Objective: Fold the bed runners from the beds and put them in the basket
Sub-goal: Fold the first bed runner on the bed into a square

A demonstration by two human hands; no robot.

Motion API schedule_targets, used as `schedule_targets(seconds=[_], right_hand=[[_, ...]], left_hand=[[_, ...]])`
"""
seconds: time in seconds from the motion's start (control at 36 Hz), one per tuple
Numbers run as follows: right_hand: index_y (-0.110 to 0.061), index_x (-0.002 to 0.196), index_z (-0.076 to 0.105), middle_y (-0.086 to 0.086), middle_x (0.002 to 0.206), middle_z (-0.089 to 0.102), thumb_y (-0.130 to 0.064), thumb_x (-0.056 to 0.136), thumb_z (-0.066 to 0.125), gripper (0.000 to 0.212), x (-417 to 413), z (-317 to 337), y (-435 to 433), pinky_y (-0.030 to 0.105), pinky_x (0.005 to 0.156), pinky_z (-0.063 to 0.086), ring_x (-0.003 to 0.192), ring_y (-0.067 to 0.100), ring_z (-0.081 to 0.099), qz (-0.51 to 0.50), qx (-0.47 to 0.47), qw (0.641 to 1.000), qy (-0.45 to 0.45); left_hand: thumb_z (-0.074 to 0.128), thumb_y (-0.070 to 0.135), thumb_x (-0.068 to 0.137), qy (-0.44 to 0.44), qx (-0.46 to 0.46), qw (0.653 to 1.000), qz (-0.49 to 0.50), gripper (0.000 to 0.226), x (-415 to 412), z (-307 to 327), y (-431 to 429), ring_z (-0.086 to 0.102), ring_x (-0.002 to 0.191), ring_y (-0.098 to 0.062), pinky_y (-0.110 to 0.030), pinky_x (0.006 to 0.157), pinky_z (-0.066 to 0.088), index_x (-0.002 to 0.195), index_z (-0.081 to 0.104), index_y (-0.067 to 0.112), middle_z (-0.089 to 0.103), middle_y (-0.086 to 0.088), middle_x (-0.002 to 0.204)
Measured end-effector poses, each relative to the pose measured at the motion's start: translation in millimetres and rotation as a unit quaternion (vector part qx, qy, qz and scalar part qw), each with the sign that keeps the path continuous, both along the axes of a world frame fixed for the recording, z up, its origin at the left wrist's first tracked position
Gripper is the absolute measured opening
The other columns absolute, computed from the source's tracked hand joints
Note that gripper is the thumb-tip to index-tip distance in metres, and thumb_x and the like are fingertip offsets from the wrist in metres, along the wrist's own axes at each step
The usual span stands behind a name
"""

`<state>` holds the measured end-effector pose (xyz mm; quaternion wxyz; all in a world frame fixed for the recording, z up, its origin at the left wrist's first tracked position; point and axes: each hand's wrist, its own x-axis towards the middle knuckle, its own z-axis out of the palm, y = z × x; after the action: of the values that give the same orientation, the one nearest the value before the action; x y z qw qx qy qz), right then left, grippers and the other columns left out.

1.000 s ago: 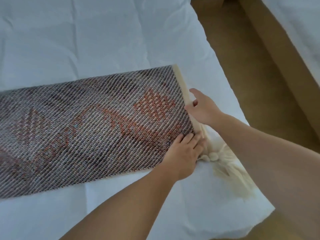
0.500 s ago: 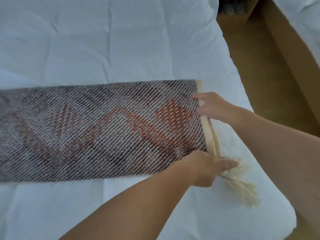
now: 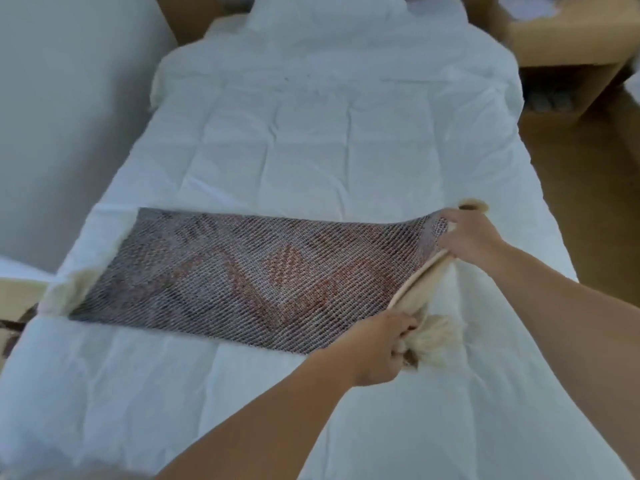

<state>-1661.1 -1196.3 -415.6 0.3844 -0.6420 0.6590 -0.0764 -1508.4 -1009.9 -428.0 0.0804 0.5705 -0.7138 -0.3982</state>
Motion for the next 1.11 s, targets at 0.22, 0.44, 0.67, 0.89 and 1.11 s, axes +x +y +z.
schedule_targets(seconds=[0.22, 0.44, 0.67, 0.89, 1.11], right_hand=[[-0.02, 0.137, 0.049, 0.012, 0.141, 0.047, -0.009, 0.082, 0.059, 0.057, 120.4, 70.2, 50.8, 0.036, 0.082, 0.046, 0.114, 0.035, 0.053, 0.032, -0.058, 0.998, -0.012], [-0.016, 0.141, 0.044, 0.008, 0.15, 0.035, -0.004, 0.085, 0.061, 0.06, 233.1, 115.9, 88.8, 0.032, 0.081, 0.041, 0.124, 0.034, 0.045, 0.059, -0.08, 0.995, -0.013], [-0.015, 0.12, 0.057, 0.007, 0.14, 0.044, -0.007, 0.077, 0.063, 0.044, 327.9, 124.4, 90.5, 0.029, 0.06, 0.042, 0.104, 0.031, 0.053, 0.113, -0.102, 0.988, -0.02], [-0.009, 0.11, 0.056, 0.009, 0.11, 0.055, -0.004, 0.08, 0.063, 0.031, 418.0, 117.4, 79.3, 0.029, 0.056, 0.043, 0.077, 0.018, 0.051, 0.161, -0.082, 0.983, -0.023], [-0.005, 0.123, 0.053, 0.014, 0.121, 0.052, -0.005, 0.084, 0.062, 0.04, 508.5, 89.5, 82.7, 0.032, 0.076, 0.045, 0.097, 0.026, 0.051, 0.201, -0.076, 0.977, 0.013]], left_hand=[[0.04, 0.037, 0.095, 0.074, -0.023, 0.983, 0.164, 0.037, 108.9, 69.4, 60.7, 0.049, 0.076, -0.017, -0.038, 0.072, 0.045, 0.072, 0.051, 0.01, 0.049, 0.002, 0.077], [0.061, 0.014, 0.084, 0.004, -0.059, 0.975, 0.215, 0.011, 208.7, 96.1, 99.3, 0.047, 0.066, -0.008, -0.02, 0.06, 0.041, 0.077, 0.054, 0.017, 0.049, 0.008, 0.085], [0.056, 0.007, 0.085, -0.009, -0.063, 0.959, 0.277, 0.014, 293.2, 102.0, 115.7, 0.056, 0.077, -0.012, -0.019, 0.07, 0.047, 0.096, 0.056, 0.015, 0.034, 0.009, 0.117], [0.057, 0.002, 0.081, 0.033, -0.03, 0.93, 0.366, 0.043, 356.7, 86.9, 116.8, 0.054, 0.093, -0.011, -0.024, 0.077, 0.053, 0.119, 0.054, 0.023, 0.039, 0.005, 0.129], [0.057, 0.008, 0.083, 0.043, -0.01, 0.939, 0.342, 0.06, 430.6, 60.0, 126.7, 0.05, 0.105, -0.006, -0.015, 0.086, 0.048, 0.139, 0.044, 0.027, 0.031, 0.014, 0.135]])
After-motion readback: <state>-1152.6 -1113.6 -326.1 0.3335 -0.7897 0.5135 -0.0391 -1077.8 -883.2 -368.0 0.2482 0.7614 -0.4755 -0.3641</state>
